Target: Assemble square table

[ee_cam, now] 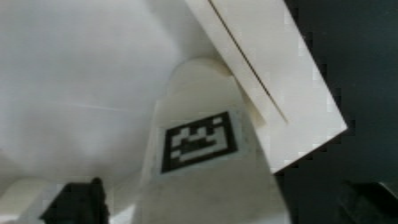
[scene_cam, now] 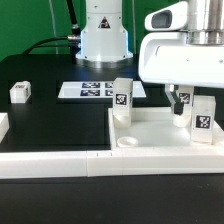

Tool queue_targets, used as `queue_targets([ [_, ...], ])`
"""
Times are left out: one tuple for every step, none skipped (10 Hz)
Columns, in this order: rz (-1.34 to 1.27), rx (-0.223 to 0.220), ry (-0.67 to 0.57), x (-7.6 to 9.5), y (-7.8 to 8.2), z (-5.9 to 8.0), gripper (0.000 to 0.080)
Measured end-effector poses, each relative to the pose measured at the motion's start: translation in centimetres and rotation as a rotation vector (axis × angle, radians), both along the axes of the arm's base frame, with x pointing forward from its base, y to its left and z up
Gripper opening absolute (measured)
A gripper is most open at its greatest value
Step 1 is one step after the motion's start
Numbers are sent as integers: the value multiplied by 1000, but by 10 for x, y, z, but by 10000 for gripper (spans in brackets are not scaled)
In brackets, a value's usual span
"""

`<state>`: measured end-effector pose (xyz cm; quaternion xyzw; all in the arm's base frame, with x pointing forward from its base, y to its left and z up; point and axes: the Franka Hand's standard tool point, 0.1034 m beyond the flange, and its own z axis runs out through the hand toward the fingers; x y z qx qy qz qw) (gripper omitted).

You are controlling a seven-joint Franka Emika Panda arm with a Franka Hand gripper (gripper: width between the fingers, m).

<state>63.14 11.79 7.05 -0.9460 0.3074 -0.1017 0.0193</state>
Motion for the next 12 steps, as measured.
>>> queue_targets([
  [2,-1,0,0,0,0,514],
  [-34,8,-1,0,0,0,374],
  [-113,26,-2,0,1,0,374],
  [-199,43,-3,-1,-1,-1,289],
  [-251,54,-4,-1,-1,-1,289],
  [-393,82,0,-2,-3,-1,290],
  [-558,109,13,-3,-3,-1,290],
  [-732,145,26,-4,-2,-1,290],
  [-958,215,34,-5,0,-2,290],
  [-1122,266,37,-5,2,-2,290],
  [-1193,290,30,-5,2,-3,290],
  [-1261,303,29,-5,2,-3,290],
])
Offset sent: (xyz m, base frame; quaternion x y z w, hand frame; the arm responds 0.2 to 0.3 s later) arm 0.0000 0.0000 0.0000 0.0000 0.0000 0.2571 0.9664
